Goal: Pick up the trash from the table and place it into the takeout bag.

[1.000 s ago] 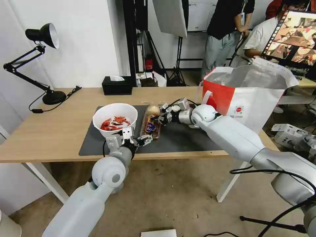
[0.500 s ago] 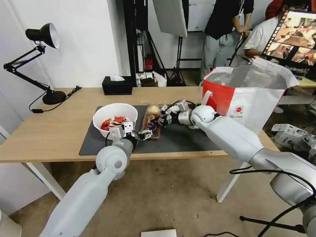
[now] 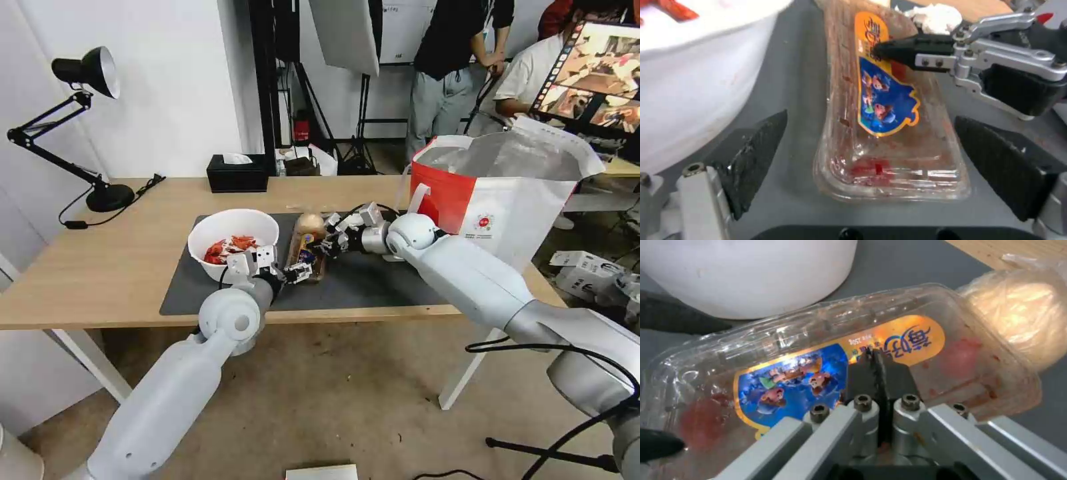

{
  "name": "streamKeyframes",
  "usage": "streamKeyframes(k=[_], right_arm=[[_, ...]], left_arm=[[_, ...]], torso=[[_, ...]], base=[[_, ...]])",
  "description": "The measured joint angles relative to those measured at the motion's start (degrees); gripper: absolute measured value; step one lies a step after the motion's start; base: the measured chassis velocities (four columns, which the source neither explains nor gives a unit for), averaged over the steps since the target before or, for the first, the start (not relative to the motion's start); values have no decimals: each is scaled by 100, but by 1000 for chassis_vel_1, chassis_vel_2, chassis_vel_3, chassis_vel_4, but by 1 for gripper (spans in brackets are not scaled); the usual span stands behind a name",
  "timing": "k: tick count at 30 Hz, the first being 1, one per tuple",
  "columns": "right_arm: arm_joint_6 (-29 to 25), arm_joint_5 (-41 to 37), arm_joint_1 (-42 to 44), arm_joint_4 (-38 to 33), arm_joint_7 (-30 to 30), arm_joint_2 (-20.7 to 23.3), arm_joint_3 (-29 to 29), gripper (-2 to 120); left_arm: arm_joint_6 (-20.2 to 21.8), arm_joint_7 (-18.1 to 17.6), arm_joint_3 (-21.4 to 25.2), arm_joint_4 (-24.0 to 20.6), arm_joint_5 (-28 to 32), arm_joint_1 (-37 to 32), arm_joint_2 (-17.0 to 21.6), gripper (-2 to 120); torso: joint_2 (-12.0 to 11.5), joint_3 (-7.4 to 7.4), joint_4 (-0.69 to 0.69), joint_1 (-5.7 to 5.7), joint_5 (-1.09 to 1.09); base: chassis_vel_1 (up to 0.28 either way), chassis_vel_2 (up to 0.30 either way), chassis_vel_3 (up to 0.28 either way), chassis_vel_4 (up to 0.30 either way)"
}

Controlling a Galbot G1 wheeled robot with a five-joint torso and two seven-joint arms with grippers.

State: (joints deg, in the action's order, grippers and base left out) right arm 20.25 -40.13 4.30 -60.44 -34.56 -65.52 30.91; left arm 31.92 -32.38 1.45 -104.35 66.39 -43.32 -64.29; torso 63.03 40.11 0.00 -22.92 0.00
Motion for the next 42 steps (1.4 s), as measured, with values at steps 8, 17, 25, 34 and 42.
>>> streamKeyframes(k=[8, 17, 25, 34, 42], right_arm=[[-2, 5, -20, -4, -30, -12, 0, 0], [-5, 21, -37, 34, -30, -59, -25, 0], [-14, 54, -39, 66, -44, -71, -27, 0], [-26, 182, -18, 126, -51, -103, -51, 0], [-28, 219, -10, 174, -52, -157, -68, 0]], left_arm=[[220, 11, 48, 223, 404, 133, 17, 100], [322, 152, 77, 310, 529, 158, 70, 81], [309, 163, 68, 296, 506, 152, 87, 51], [233, 163, 50, 280, 490, 139, 96, 17], [137, 165, 39, 256, 488, 112, 102, 0]], torso=[[0, 0, 0, 0, 0], [0, 0, 0, 0, 0], [0, 0, 0, 0, 0], [0, 0, 0, 0, 0], [0, 0, 0, 0, 0]], base=[[0, 0, 0, 0], [0, 0, 0, 0], [0, 0, 0, 0], [0, 0, 0, 0], [0, 0, 0, 0]])
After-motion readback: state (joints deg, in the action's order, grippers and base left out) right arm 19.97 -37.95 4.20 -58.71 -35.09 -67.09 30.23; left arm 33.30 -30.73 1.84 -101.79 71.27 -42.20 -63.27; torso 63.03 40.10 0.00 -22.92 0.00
